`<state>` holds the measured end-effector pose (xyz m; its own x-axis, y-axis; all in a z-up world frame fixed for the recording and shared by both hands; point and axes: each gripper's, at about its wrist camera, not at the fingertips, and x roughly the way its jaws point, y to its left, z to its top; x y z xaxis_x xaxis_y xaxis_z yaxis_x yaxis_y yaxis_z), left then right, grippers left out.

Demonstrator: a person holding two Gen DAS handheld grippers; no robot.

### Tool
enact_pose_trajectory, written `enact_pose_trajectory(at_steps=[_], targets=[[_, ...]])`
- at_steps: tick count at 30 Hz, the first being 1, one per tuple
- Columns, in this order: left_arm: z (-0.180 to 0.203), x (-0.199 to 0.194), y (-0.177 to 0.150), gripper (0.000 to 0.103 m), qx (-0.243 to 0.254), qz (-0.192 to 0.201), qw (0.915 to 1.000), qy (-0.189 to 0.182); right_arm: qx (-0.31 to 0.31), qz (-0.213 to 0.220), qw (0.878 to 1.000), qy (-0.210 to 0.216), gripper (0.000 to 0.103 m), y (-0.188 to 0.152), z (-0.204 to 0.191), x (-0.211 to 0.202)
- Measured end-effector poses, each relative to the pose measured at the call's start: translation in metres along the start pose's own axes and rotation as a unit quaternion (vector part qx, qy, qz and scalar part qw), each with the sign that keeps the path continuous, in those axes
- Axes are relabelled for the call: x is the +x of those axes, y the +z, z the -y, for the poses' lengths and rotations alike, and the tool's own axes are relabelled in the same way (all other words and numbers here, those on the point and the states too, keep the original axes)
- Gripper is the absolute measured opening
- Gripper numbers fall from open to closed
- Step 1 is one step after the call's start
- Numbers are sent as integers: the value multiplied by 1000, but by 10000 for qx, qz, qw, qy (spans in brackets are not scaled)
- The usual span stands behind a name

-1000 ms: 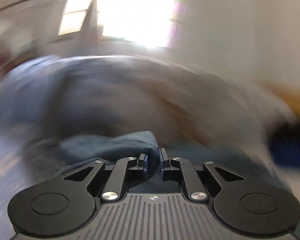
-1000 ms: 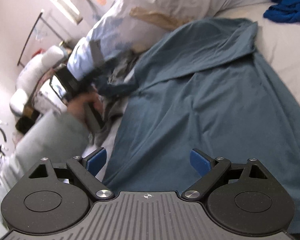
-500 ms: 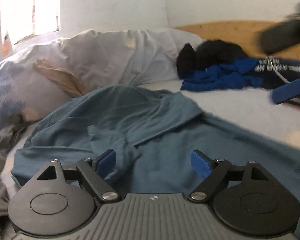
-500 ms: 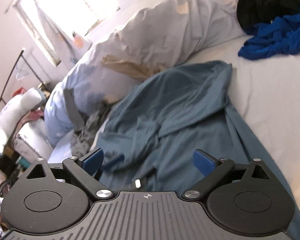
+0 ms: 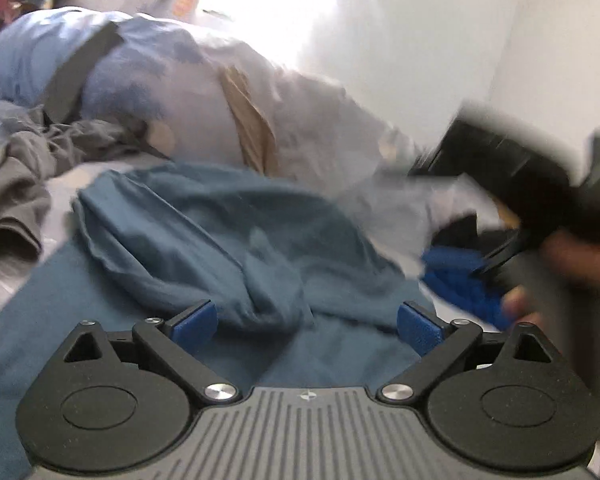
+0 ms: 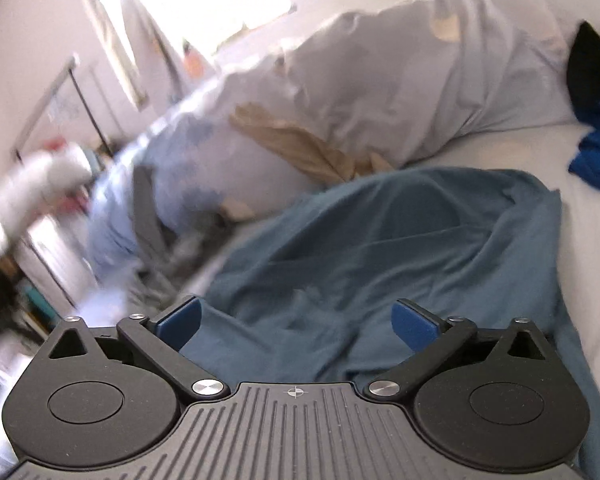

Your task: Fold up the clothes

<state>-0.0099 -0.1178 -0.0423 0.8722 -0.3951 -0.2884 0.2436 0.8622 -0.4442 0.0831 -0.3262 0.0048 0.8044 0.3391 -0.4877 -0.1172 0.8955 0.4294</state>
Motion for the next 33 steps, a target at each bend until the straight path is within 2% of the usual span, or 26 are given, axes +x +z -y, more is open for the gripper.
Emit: enact_pose_trajectory(at_steps=[4, 7, 9, 11, 12, 13, 15, 18, 20, 22, 26, 30, 33], targets=[[-20, -1, 2, 102, -431, 313, 9982, 283, -165, -532, 9983, -172, 94, -3, 9, 57], [-28, 1, 5, 102, -596, 331, 9972, 298, -203, -860, 9959, -217, 82, -12, 11, 84], [-32, 3, 5, 102, -656, 297, 9970, 294, -383, -989, 9940, -282, 68, -15, 8, 96], [-34, 6, 4, 102, -713, 239, 9967, 310, -546, -1004, 9928, -346, 35, -19, 4, 99], [-35, 6, 3, 102, -739, 205, 9966, 308, -611, -904, 9934, -356, 27, -21, 2, 95], [-37, 7, 3, 102, -773, 172, 9964, 308, -669, -804, 9939, -359, 6, -21, 1, 91], [-39, 6, 1, 102, -851, 152, 9958, 303, -675, -545, 9956, -363, 4, -19, 0, 77], [-42, 5, 1, 102, -957, 150, 9947, 331, -314, -47, 9986, -425, 4, -14, 10, 42], [-43, 3, 1, 102, -1002, 179, 9942, 346, 51, 268, 9982, -532, 4, -13, 21, 12], [-43, 3, 2, 102, -1041, 191, 9938, 352, 515, 340, 9963, -603, 4, -18, 33, -14], [-44, 4, 1, 102, -1100, 155, 9931, 381, 882, -162, 9935, -703, 6, -42, 44, -47], [-48, 4, 1, 102, -1203, 136, 9916, 452, 541, -992, 9927, -412, 10, -69, 32, -60], [-51, 6, 0, 102, -1234, 117, 9909, 533, 112, -1140, 9933, -150, 33, -68, 17, -74]])
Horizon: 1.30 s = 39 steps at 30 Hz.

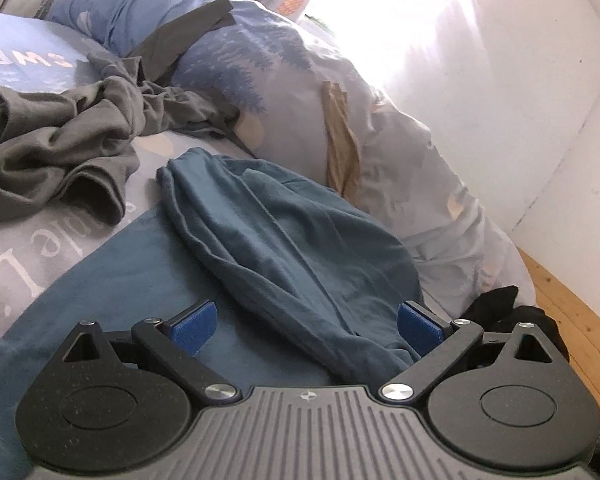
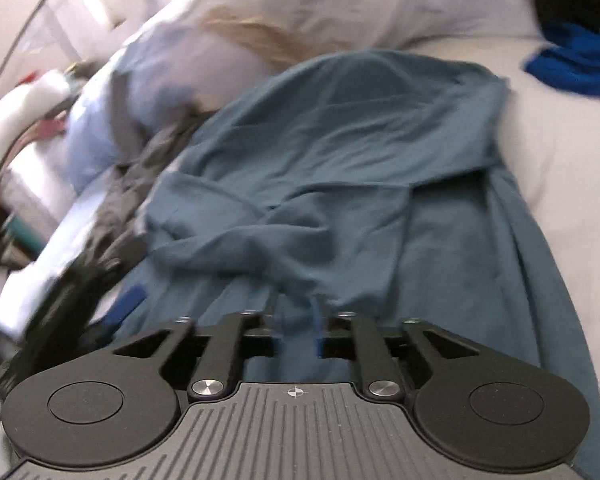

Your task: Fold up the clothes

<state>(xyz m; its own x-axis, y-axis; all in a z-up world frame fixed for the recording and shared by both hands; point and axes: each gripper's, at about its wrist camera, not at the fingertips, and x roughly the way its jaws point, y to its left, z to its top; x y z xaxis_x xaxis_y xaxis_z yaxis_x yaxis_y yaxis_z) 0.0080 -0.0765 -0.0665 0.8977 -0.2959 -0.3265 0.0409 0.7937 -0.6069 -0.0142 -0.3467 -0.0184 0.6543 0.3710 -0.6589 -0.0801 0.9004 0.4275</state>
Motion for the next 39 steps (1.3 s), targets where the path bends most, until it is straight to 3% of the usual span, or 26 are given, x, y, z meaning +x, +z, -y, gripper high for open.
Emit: enact_pose_trajectory(at_steps=[2, 4, 6, 12, 15, 18, 19, 26, 34, 39], targets=[[-1, 2, -1, 102, -5, -21, 10000, 39, -137, 224, 9996, -43, 58, 12, -3, -8], [-1, 3, -2, 102, -5, -54, 10000, 68, -368, 477, 9980, -195, 66, 29, -3, -11], [-1, 4, -2, 102, 18, -70, 9999, 96, -743, 595, 9937, -585, 66, 42, 0, 1], [-1, 7, -3, 103, 54, -161, 9997, 147, -1345, 8, 9868, -897, 66, 66, 30, 65], [0, 9, 0, 103, -47, -265, 9995, 134, -1634, -243, 9814, -981, 63, 67, 32, 83], [0, 8, 0, 103, -114, -277, 9995, 61, -1613, -411, 9815, -945, 29, 62, 33, 92], [0, 8, 0, 103, -89, -285, 9995, 74, -1603, -399, 9817, -950, 8, 61, 32, 93], [-1, 7, 1, 103, -147, -285, 9994, 84, -1798, 98, 9785, -1004, 5, 73, 10, 56], [-2, 5, 3, 103, -253, -222, 9994, 91, -1846, 381, 9719, -1413, 5, 125, 25, 25], [-2, 1, 6, 103, -342, -85, 9994, 0, -1706, 541, 9744, -1361, 5, 141, 30, 14]])
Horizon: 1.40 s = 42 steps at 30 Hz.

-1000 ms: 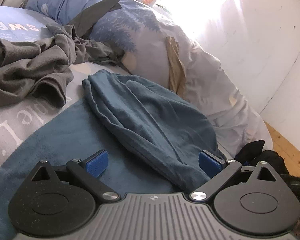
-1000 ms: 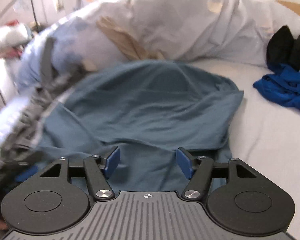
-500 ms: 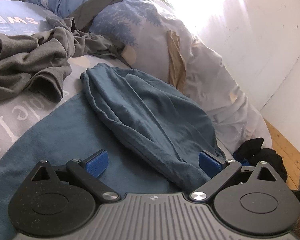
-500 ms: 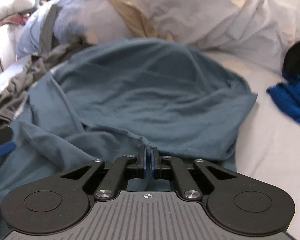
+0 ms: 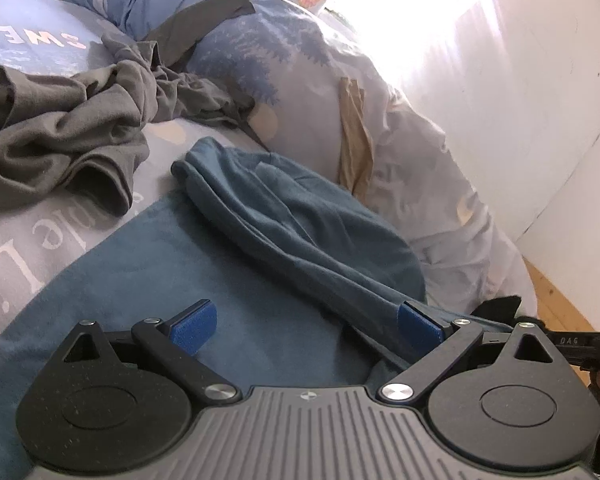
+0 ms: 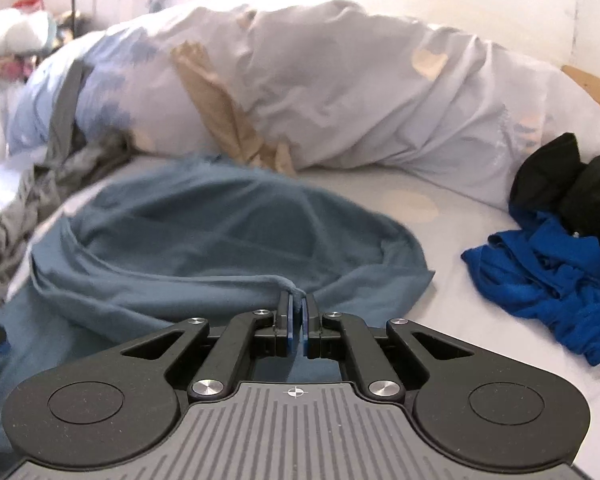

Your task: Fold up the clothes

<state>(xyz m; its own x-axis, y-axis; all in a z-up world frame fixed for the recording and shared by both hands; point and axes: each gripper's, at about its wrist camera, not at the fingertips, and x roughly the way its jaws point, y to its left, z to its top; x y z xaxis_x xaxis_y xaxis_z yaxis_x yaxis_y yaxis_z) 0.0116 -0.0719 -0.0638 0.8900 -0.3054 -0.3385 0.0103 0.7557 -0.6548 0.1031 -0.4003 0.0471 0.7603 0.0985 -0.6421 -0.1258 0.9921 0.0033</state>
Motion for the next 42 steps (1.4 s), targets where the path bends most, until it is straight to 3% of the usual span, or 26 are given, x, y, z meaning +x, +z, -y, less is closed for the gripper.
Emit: enact_pose_trajectory(at_steps=[7, 14, 19, 21, 23, 25, 28, 34, 42], targets=[[1, -4, 1, 103, -120, 137, 9997, -154, 322, 136, 9986, -394, 5, 8, 22, 16], [5, -3, 1, 103, -75, 150, 9994, -288, 427, -550, 9957, -610, 6, 8, 44, 70], [5, 2, -1, 103, 32, -7, 9999, -140, 398, -1015, 9866, -1214, 10, 0, 51, 108], [5, 1, -1, 103, 54, 3, 9999, -92, 514, -718, 9859, -1423, 22, -2, 48, 97], [4, 3, -1, 103, 41, -45, 10000, -44, 606, -356, 9869, -1455, 52, -5, 42, 80], [2, 3, -1, 103, 8, -72, 10000, -21, 569, -231, 9913, -1163, 55, -12, 33, 66], [2, 1, -1, 103, -15, -52, 10000, -11, 451, -404, 9958, -689, 55, -25, 12, 57], [-1, -7, 3, 103, -90, 209, 9997, 101, -272, -401, 9988, -38, 55, -39, -56, 49], [-17, -31, 21, 103, -325, 1015, 9889, 1036, -1263, -43, 9860, 1087, 56, -4, -167, 60]])
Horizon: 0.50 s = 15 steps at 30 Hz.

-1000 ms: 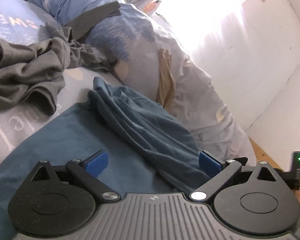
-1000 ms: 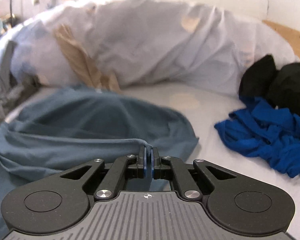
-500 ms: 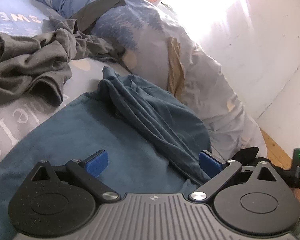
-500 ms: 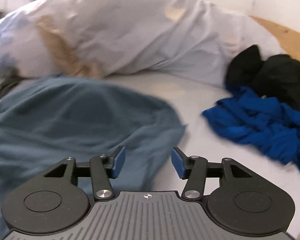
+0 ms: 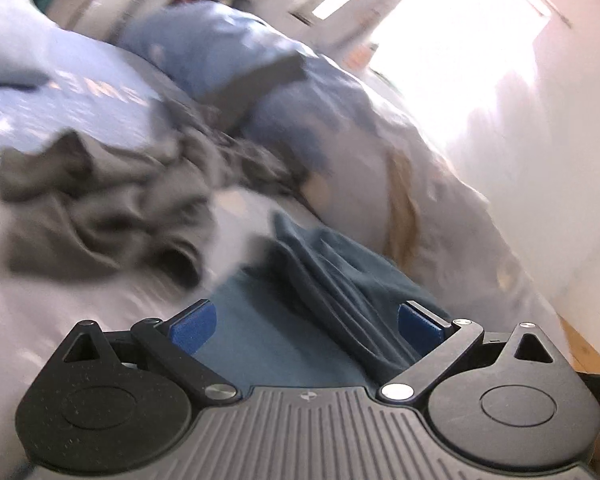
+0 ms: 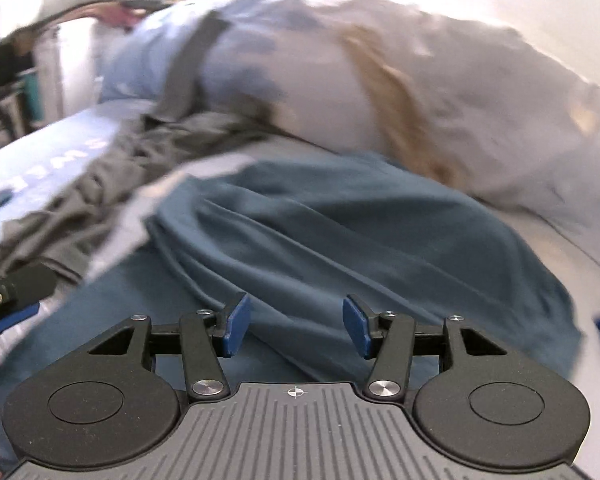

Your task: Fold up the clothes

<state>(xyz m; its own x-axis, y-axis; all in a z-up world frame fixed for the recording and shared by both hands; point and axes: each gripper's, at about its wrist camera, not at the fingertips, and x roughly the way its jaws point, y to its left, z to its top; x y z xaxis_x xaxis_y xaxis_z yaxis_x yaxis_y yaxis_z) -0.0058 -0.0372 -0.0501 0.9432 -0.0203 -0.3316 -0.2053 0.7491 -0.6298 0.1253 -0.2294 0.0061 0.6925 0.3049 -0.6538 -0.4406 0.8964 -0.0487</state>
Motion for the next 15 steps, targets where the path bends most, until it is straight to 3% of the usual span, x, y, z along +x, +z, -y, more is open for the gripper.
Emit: enact_pose_trajectory(at_steps=[4, 6, 7, 10, 12, 15], targets=[[-12, 5, 12, 99, 204, -106, 9982, 552, -149, 10, 9995, 278, 55, 31, -21, 24], [-16, 13, 15, 89, 387, -407, 9955, 762, -151, 51, 9991, 401, 55, 51, -31, 31], [-19, 17, 15, 79, 461, -600, 9939, 807, -183, 25, 9988, 454, 55, 61, -36, 37], [-18, 25, 15, 78, 898, -972, 9878, 815, -307, -97, 9977, 599, 55, 89, -51, 59], [-18, 24, 17, 72, 959, -1100, 9874, 613, -417, -300, 9965, 664, 55, 105, -64, 83], [-18, 21, 15, 53, 1065, -1305, 9845, 477, -814, -431, 9944, 522, 55, 115, -83, 111]])
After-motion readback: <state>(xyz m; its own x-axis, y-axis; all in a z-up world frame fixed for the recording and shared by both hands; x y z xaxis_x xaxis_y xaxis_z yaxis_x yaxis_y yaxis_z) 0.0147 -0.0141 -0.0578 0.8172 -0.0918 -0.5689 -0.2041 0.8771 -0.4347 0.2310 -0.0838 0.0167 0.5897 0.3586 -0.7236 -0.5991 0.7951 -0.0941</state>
